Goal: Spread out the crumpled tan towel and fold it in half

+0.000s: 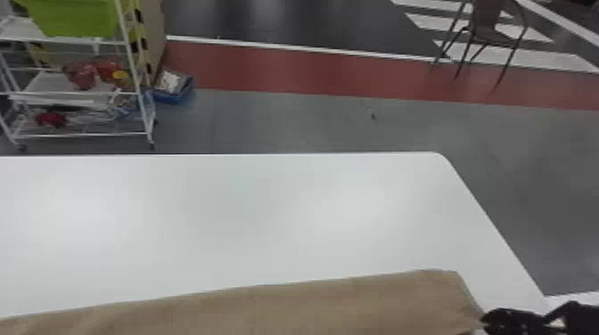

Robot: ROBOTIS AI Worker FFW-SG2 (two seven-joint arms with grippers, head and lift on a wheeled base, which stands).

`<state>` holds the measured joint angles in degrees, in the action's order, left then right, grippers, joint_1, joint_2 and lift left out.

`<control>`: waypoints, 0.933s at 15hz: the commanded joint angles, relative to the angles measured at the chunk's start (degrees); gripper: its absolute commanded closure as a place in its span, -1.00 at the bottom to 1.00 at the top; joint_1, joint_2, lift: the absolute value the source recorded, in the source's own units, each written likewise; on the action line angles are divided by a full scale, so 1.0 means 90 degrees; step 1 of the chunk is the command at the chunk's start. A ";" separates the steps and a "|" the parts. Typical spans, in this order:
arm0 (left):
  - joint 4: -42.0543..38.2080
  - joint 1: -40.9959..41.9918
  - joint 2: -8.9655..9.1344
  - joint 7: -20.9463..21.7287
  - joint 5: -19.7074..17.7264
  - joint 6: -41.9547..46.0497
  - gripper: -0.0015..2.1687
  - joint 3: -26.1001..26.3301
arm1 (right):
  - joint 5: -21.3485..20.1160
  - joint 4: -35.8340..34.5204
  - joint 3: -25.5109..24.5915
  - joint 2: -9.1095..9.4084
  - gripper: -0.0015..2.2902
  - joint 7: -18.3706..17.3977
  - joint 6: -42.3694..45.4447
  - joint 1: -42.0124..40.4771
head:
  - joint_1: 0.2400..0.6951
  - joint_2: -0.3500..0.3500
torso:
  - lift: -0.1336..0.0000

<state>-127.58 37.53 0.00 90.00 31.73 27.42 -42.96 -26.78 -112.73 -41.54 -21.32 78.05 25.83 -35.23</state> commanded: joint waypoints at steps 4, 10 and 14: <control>0.0358 0.0029 0.0017 0.0063 0.0507 -0.0016 0.42 0.0457 | -0.0120 0.0114 0.0240 0.0006 0.78 0.0031 0.0005 -0.0060 | 1.00 -0.69 | -0.79; -0.0160 0.0059 0.0017 0.0063 0.0273 -0.0055 0.42 0.0018 | 0.0339 -0.0121 -0.0248 -0.0033 0.78 0.0031 0.0005 -0.0031 | 1.00 -0.68 | -0.79; 0.0035 0.0059 0.0017 0.0063 0.0244 -0.0055 0.42 -0.0129 | 0.0349 -0.0052 -0.0306 -0.0023 0.78 0.0031 0.0005 -0.0060 | 1.00 -0.65 | -0.79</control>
<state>-127.63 38.05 0.00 90.00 34.21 26.93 -43.34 -23.84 -113.17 -43.82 -21.50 78.05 25.88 -35.73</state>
